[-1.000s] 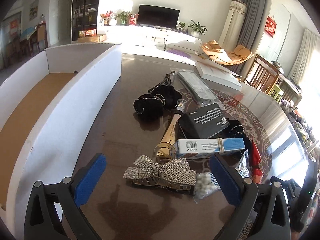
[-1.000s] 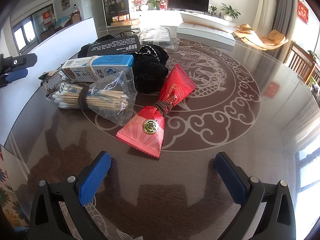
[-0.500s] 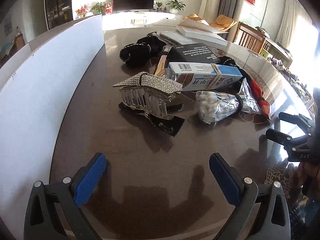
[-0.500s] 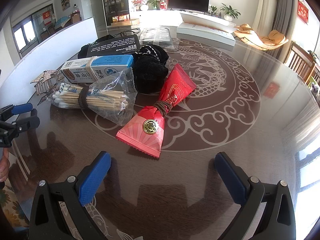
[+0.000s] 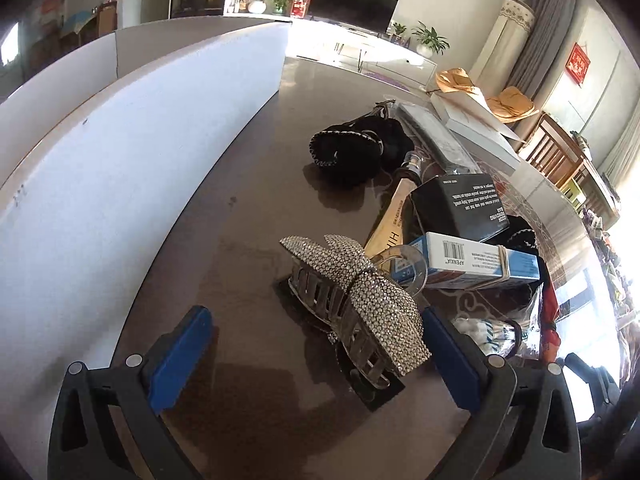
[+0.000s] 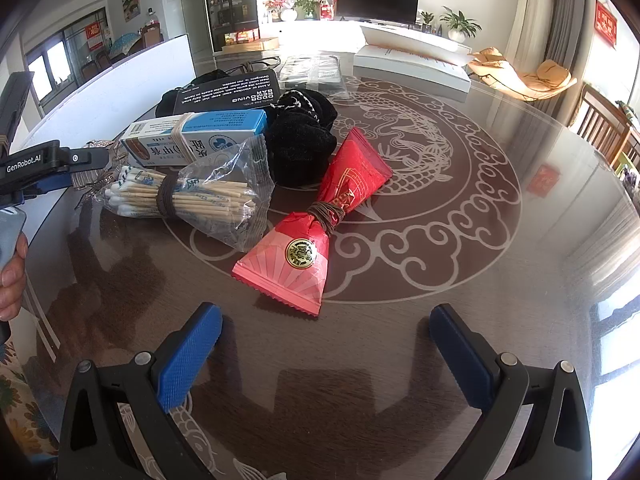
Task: Organize objects
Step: 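Reach the left tool to the rhinestone hair clip and grasp it, then lift the hair clip with the left tool while the right tool grasps the red snack packet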
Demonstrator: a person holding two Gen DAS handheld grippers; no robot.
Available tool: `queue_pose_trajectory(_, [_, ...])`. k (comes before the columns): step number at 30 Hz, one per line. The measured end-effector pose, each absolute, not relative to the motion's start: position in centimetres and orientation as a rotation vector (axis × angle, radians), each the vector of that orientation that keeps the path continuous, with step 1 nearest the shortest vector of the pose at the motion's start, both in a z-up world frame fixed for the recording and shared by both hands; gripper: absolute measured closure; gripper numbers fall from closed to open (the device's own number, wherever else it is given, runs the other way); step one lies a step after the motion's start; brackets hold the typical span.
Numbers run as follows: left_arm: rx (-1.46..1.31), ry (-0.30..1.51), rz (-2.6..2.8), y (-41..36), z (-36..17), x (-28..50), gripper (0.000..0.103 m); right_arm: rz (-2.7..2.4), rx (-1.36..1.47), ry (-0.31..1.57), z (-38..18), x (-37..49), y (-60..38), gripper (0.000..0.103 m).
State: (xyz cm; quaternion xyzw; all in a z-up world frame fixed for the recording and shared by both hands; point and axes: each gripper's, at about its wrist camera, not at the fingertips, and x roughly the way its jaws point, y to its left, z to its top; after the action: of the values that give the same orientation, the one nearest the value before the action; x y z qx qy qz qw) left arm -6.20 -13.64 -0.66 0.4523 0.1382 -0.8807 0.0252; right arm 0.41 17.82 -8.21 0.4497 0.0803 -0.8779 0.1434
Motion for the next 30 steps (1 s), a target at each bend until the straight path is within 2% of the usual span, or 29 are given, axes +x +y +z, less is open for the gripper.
queue_pose_trajectory(3, [1.411,0.418,-2.725,-14.5,-1.1,-4.2,0.0,-2.533,1.297,0.23,-8.2,0.4,17.8,0.0])
queue_pose_trajectory(7, [1.417,0.301,-2.784,-13.5,-1.1,-3.4,0.0,-2.534,1.297,0.23,-8.2,0.4,17.8,0.0])
queue_pose_trajectory(17, [1.451,0.178,-2.848,-11.5,-1.7,-8.5,0.0,-2.534,1.297,0.23,-8.2,0.4,17.8,0.0])
queue_pose_trajectory(21, [1.519,-0.043,-2.8,-9.9,-2.1,-9.2,0.0,-2.534,1.297,0.23,-8.2,0.4,17.8,0.0])
queue_pose_trajectory(28, [1.614,-0.094,-2.793,-10.4,-1.9,-9.8,0.0,-2.536,1.298,0.228,-8.2,0.4,17.7,0.0])
queue_pose_trajectory(29, [1.551,-0.095,-2.809,-10.6,-1.6,-9.5,0.006,-2.536,1.298,0.227,-8.2,0.4,17.8,0.0])
queue_pose_trajectory(30, [1.502,-0.088,-2.835,-10.8,-1.4,-9.1,0.022,-2.536,1.298,0.227,-8.2,0.4,17.8,0.0])
